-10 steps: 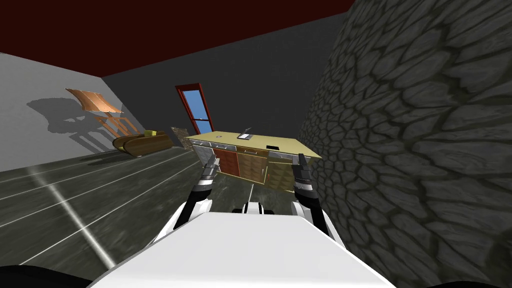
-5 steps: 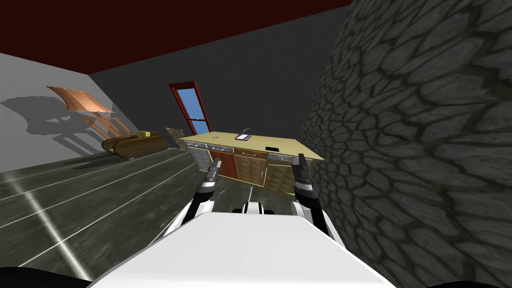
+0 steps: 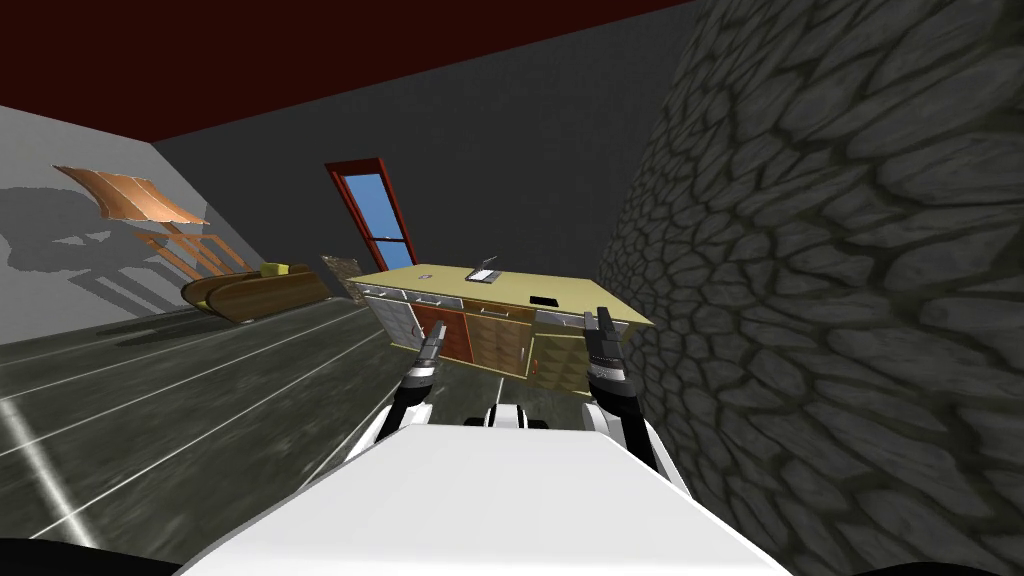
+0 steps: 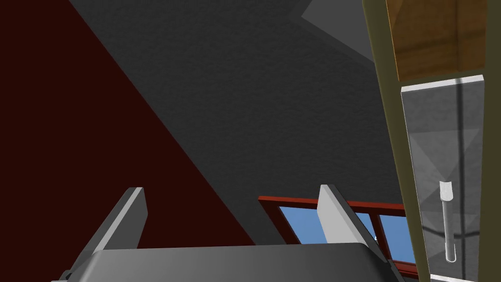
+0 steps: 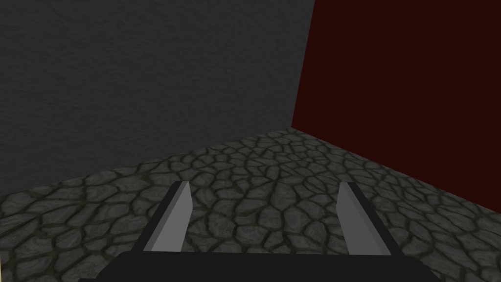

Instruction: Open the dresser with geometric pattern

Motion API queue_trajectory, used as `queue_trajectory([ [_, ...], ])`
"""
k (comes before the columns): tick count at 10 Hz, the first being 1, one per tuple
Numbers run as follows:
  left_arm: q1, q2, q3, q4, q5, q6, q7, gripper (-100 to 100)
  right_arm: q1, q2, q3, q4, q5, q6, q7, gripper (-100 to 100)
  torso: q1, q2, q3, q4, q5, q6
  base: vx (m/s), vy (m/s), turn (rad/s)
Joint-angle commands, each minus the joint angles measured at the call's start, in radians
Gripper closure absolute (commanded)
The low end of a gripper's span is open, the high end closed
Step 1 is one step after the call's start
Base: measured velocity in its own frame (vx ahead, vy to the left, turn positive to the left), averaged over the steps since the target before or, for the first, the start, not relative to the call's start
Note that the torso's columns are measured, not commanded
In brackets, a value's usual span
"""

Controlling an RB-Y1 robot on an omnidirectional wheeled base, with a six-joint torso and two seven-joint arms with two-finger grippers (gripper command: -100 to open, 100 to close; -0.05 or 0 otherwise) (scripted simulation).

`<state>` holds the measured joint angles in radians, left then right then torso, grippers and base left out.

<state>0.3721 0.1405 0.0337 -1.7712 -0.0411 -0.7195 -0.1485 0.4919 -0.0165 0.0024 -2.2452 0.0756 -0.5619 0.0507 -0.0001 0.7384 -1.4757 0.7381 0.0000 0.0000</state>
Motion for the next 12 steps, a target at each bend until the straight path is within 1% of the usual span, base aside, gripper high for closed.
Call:
queue_trajectory([
  [1,-0.010,0.000,-0.006,0.053,-0.008,-0.039,-0.011,-100,0.000,0.000,0.000,0.000,0.000,0.000,0.000,0,0.000,0.000,0.000,0.000,0.000,0.000,0.068,-0.003,-0.023],
  [5,-0.034,0.005,-0.014,0.150,-0.020,-0.104,-0.029,-100,0.000,0.000,0.000,0.000,0.000,0.000,0.000,0,0.000,-0.001,-0.001,0.000,0.000,0.000,0.079,-0.011,-0.025],
  [8,-0.055,0.006,-0.020,0.236,-0.031,-0.162,-0.044,-100,0.000,0.000,0.000,0.000,0.000,0.000,0.000,0,0.001,-0.001,-0.001,0.000,0.000,0.000,0.093,-0.011,-0.030],
  [9,-0.055,0.006,-0.020,0.238,-0.031,-0.162,-0.044,-100,0.000,0.000,0.000,0.000,0.000,0.000,0.000,0,0.000,-0.001,-0.001,0.000,0.000,0.000,0.072,-0.013,-0.009],
  [12,-0.080,0.002,-0.027,0.335,-0.043,-0.225,-0.060,-100,0.000,0.000,0.000,0.000,0.000,0.000,0.000,0,0.000,0.000,0.000,0.000,0.000,0.000,0.079,-0.004,-0.031],
])
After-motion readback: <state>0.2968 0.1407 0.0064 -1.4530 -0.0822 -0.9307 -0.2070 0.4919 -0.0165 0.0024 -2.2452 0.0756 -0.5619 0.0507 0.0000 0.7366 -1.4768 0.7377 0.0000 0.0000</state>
